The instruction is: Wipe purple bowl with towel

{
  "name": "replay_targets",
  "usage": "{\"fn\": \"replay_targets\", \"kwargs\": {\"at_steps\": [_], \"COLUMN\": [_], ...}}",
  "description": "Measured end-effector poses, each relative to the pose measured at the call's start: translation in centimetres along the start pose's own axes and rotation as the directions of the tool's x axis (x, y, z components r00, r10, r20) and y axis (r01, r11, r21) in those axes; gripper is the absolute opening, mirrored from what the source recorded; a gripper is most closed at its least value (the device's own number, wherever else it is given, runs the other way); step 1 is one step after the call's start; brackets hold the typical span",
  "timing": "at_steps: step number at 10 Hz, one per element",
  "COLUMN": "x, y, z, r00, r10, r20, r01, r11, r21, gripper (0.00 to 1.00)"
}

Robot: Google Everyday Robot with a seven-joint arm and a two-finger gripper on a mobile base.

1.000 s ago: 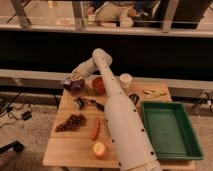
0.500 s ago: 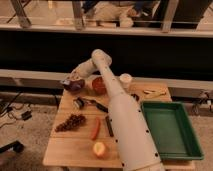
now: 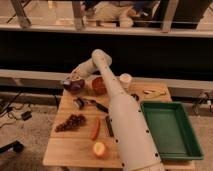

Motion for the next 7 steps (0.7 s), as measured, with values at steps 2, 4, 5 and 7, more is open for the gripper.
{"fn": "replay_targets", "kwargs": {"at_steps": [2,4,5,7], "x": [-0.03,-0.05,-0.06,-0.08], "y": [-0.01,-0.01,-0.01,-0.02], "z": [0.03,0.06,0.07,0.09], "r00": [1.0,1.0,1.0,1.0], "r10": [0.0,0.0,0.0,-0.001], "r20": [0.001,0.001,0.001,0.001], "r01": [0.0,0.0,0.0,0.001], "r11": [1.0,1.0,1.0,1.0], "r21": [0.0,0.0,0.0,-0.001], "gripper": [0.8,0.8,0.8,0.8]}}
